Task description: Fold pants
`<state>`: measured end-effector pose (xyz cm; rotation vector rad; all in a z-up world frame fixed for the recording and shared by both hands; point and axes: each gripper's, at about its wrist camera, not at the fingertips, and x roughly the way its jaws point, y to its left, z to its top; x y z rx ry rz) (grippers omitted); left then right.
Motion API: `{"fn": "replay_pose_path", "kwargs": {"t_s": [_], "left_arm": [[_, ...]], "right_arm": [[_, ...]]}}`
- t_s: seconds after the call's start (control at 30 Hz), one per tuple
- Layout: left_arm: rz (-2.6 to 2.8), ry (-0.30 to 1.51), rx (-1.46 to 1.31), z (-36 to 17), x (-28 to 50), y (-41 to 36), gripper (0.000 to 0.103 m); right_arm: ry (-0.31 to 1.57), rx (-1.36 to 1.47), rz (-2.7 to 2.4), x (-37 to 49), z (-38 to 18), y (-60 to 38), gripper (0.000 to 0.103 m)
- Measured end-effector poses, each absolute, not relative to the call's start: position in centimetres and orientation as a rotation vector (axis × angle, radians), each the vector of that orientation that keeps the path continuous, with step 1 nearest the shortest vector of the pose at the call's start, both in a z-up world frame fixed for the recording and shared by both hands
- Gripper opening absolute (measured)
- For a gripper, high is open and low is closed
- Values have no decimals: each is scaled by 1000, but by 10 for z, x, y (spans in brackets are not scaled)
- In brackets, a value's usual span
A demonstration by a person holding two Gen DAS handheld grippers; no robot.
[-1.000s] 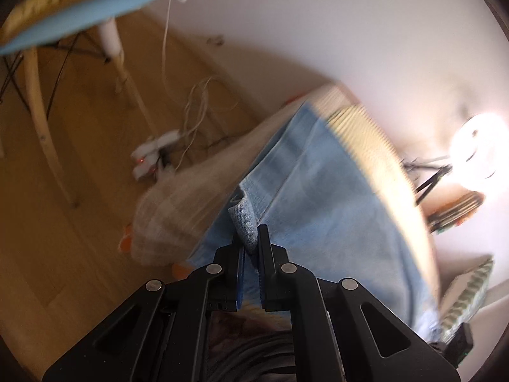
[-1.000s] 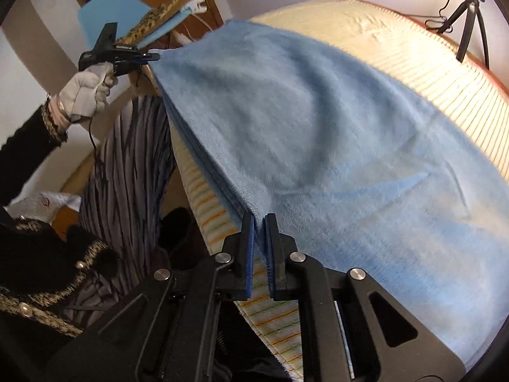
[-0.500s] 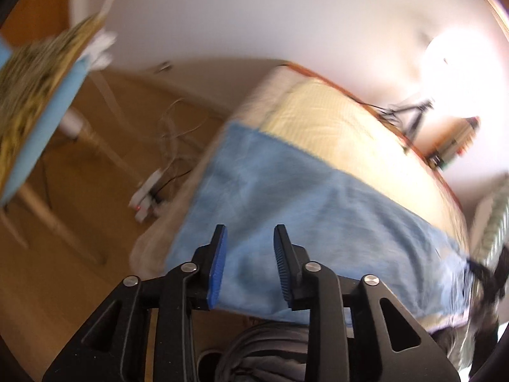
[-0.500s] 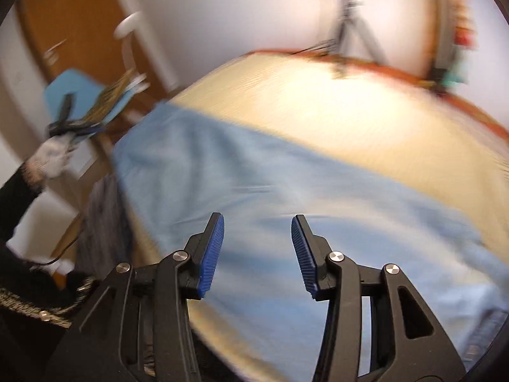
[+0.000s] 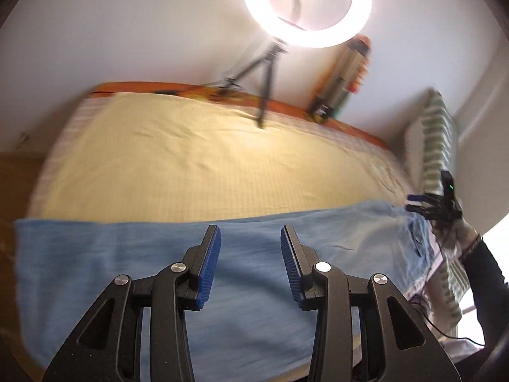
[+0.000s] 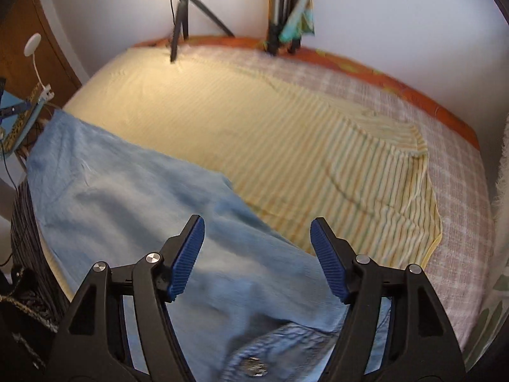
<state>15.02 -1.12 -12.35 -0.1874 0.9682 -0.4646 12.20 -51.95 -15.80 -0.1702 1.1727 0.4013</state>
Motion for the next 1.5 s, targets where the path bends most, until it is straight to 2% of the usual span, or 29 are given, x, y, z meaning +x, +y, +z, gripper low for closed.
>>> {"fn": "replay_pose_path", "kwargs": {"t_s": [0.17,0.43,0.47,0.57,0.6,0.63,0.7,0.87,0.93,1.0,1.13,1.4,1.47,1.5], "left_arm": [[-619,991,-124,-137,162,-107,38],[-796,1072,-97,-174,158,-208,38],[-816,1087,-86,-179,157,-221,38],[-853,1110,-38,-190,155,-247,38],[-866,1115,-20,-194,154,-255,38],[-873,1117,-12,-196,153,-258,38],[-887,1131,-8,-203,153,-264,38],[-874,1163,12,-225,152,-269,38],[-876,1145,31,-222,150,-269,38],[-872,1136,37,-221,150,-268,38],[-862,1096,79,-221,143,-272,38],[-868,1067,84,-222,138,-270,38],[-870,1067,82,-223,136,-273,38],[-870,1070,77,-222,136,-272,40]], "right_arm": [[1252,-231,455,126,-178,-529,72],[1324,-211,506,127,-195,-556,72],[1325,-229,514,121,-197,-553,69],[1281,-322,486,99,-189,-547,41],[1248,-348,470,89,-180,-545,27],[1215,-355,467,79,-171,-545,24],[1179,-345,498,56,-156,-545,24],[1226,-394,557,42,-151,-537,26],[1203,-342,561,53,-143,-539,50],[1160,-252,584,69,-137,-543,61],[1141,-149,582,110,-145,-530,61],[1257,2,611,173,-203,-497,61],[1265,7,634,170,-209,-485,53],[1254,-10,645,165,-210,-477,34]]}}
